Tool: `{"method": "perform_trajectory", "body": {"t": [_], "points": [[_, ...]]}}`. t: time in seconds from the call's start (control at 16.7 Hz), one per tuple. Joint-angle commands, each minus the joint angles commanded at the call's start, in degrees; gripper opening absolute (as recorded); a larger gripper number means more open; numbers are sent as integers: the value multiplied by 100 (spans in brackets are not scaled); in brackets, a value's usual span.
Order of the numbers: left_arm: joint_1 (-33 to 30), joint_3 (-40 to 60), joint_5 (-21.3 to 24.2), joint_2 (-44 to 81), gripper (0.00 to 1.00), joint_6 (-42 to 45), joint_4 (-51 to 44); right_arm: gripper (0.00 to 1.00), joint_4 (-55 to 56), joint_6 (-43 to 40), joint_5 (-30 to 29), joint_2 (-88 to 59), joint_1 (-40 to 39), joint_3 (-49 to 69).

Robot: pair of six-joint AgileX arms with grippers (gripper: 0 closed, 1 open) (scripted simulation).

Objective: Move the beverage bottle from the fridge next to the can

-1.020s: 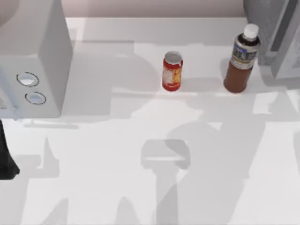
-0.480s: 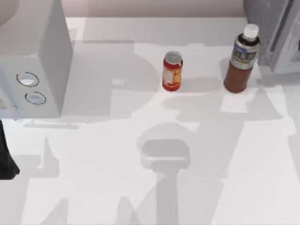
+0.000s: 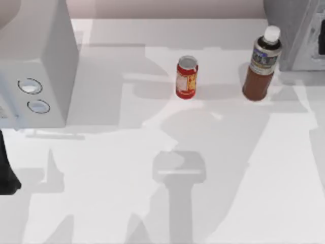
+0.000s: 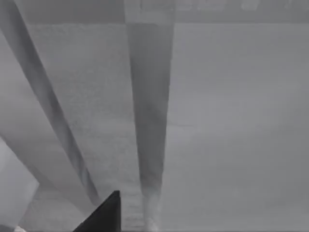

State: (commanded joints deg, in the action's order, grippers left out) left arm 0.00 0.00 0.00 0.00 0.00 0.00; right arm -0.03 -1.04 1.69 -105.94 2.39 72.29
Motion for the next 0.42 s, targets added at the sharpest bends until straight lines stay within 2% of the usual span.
{"method": "perform_trajectory", "body": {"t": [0.24, 0.42], "points": [[0, 0, 0, 0, 100, 0, 0, 100, -164, 7, -13, -613, -7, 833], [0, 0, 0, 0, 100, 0, 0, 100, -217, 9, -17, -780, -10, 1035]]}}
